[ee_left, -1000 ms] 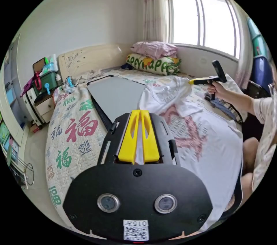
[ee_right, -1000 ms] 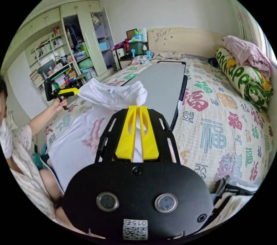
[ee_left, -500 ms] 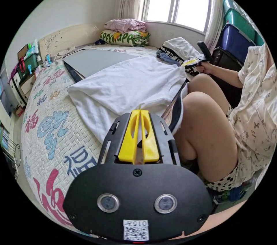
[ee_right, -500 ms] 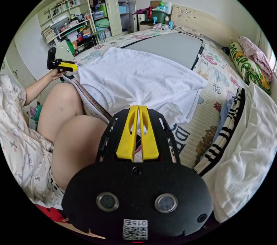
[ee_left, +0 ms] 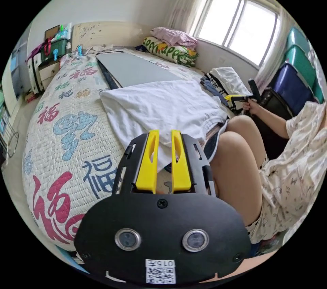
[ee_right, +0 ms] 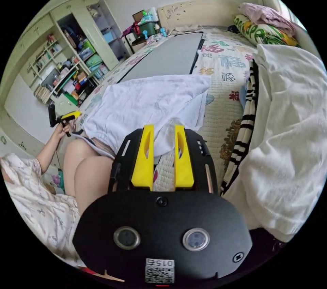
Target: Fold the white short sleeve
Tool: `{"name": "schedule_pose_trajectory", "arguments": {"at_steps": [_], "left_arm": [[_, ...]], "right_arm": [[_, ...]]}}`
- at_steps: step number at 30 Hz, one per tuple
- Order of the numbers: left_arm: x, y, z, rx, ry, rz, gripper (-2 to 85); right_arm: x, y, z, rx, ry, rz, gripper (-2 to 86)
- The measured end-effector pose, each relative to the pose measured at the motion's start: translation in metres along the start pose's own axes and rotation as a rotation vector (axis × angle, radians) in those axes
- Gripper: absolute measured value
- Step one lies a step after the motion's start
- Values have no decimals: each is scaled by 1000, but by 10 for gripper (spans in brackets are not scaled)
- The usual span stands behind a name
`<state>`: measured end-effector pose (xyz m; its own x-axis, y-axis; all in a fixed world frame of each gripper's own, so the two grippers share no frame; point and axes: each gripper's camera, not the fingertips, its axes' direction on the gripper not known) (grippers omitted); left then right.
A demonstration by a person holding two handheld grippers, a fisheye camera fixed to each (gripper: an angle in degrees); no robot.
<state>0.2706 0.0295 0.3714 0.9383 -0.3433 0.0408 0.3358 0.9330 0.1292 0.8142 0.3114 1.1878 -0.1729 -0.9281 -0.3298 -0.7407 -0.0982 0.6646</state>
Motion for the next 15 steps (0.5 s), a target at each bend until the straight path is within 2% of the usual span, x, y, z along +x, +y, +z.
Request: {"name": "schedule_pose_trajectory", "arguments": {"at_steps": [4,8,12,15], "left_arm": [[-72,-35,17,58,-38,-238,112],[-129,-63,54,77,-51,-395,134],[-181,-85,93,60,-61,-500,135],[-199,-99,107,62,-46,-506,107]], "right_arm": [[49,-109,-2,62,-155,188,124],[89,-206,34,16,-200,349,139],[108,-263,62,-20,-188,424,137],[112,-298,80,-44,-263,448,105]]}}
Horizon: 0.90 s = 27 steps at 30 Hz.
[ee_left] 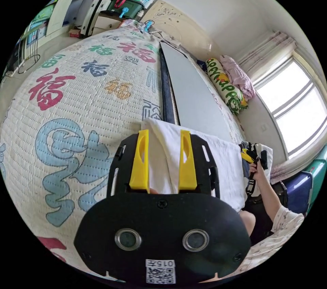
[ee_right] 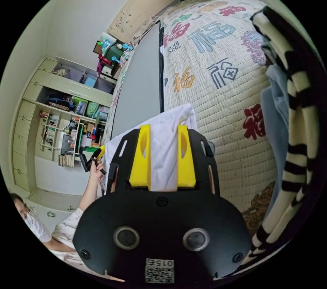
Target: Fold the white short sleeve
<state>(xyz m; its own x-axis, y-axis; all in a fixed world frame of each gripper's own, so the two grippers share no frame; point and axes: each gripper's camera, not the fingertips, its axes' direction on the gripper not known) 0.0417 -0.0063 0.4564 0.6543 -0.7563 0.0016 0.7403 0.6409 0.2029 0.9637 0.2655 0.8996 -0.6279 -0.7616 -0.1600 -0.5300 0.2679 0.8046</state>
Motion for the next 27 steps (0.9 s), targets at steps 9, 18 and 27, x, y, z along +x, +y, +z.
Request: {"name": "schedule_pose_trajectory", "arguments": {"at_steps": [9,18,27], "left_arm": [[13,-55,-33,67,-53,78,6],[81,-89,-79,181,-254,87,38],[209,25,-173,236,-189,302,66]], "right_arm": [[-51,-37,-14,136,185,-32,10],[-103,-18,-49,184,177,-228,39],[-78,132,-75,-321,94,-666,137]]}}
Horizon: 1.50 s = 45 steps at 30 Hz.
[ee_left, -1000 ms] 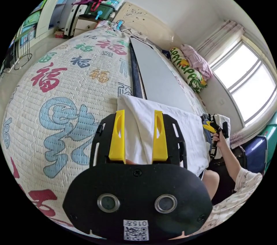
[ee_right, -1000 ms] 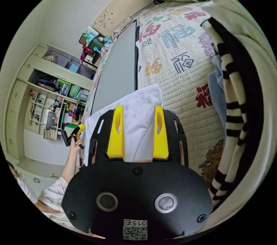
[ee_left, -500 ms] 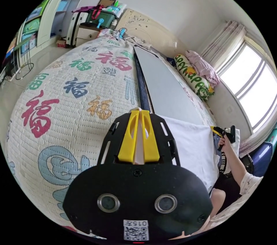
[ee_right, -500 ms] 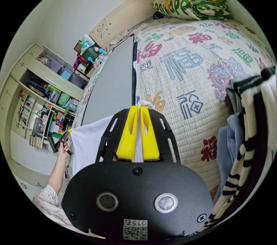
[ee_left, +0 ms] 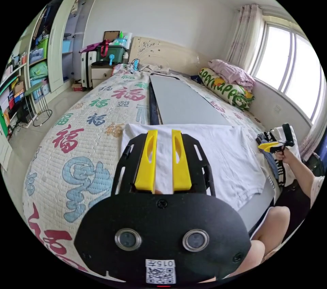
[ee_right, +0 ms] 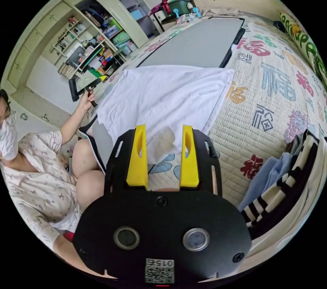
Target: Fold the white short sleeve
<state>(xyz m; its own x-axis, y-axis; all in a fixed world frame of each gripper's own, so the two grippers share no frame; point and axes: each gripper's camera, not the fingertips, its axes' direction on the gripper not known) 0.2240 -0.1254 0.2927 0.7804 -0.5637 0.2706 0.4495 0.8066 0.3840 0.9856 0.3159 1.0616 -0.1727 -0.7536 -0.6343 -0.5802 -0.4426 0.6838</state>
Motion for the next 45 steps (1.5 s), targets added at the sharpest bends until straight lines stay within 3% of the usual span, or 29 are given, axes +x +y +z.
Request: {"name": "schedule_pose_trajectory", "arguments": {"at_steps": [8,14,17,22,28,33,41,45], "left_arm": [[82,45,-51,-193,27,149,67],[79,33,-99,-92,68,88,62],[78,23,-92,-136,81,75,62],[80,19,-95,-133,73,101,70],[69,9,-85,-182,83,94,70],[43,12,-94,-150,118,37,72],[2,22,-91,-159,170,-45,78],[-12,26,-91,-170,177,-61,78]], "right_arm": [[-15,70,8,-153,-53,-83,62],[2,145,-42,-50,-15,28,61],[-6,159,-62,34,10,19,63],[-24,159,-34,-23,135,-16,91],[-17,103,17,34,103,29,106],[20,76,72,-133,56,109,101],[59,151,80,-288,94,263,91],[59,177,61,-190,102,303,94]]}}
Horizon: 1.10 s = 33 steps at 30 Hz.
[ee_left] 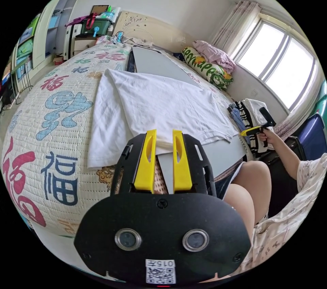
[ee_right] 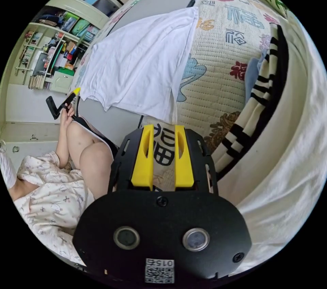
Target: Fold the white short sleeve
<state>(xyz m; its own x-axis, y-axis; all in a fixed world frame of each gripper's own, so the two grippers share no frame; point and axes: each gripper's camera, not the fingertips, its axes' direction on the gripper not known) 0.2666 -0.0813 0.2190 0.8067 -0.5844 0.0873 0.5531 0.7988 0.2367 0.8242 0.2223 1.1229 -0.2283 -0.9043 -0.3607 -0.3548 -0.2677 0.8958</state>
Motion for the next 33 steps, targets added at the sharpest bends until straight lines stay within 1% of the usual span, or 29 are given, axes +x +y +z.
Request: {"name": "schedule_pose_trajectory", "arguments": {"at_steps": [2,5,10,14,17,18,19,22,25,30,33], "left_arm": [[-4,3,-6,11,0,-1,79],[-10,10,-19,37,6,-9,79],[-36,27,-48,116,1,-105,84],[-68,53,-72,196,35,-234,85],[-92,67,-70,129,73,-305,75],[-93,74,-63,67,42,-274,64],[-86,86,-71,122,0,-230,36],[-72,109,-82,195,-56,-180,4],[-76,123,-97,269,5,-211,-2],[-82,107,-111,260,90,-249,-3],[-71,93,-127,255,98,-227,-5]], "right_arm": [[-5,10,-9,111,-80,-9,94],[-27,13,1,206,-153,-58,94],[-65,-2,63,269,-216,-96,99],[-89,-16,123,263,-178,-119,103],[-95,-18,149,282,-180,-127,105],[-94,-18,153,288,-176,-126,105],[-92,-18,159,304,-165,-120,105],[-81,-17,164,337,-157,-88,103],[-76,-8,160,407,-162,-64,99],[-81,14,149,518,-113,-58,95],[-85,35,139,644,-43,-46,81]]}}
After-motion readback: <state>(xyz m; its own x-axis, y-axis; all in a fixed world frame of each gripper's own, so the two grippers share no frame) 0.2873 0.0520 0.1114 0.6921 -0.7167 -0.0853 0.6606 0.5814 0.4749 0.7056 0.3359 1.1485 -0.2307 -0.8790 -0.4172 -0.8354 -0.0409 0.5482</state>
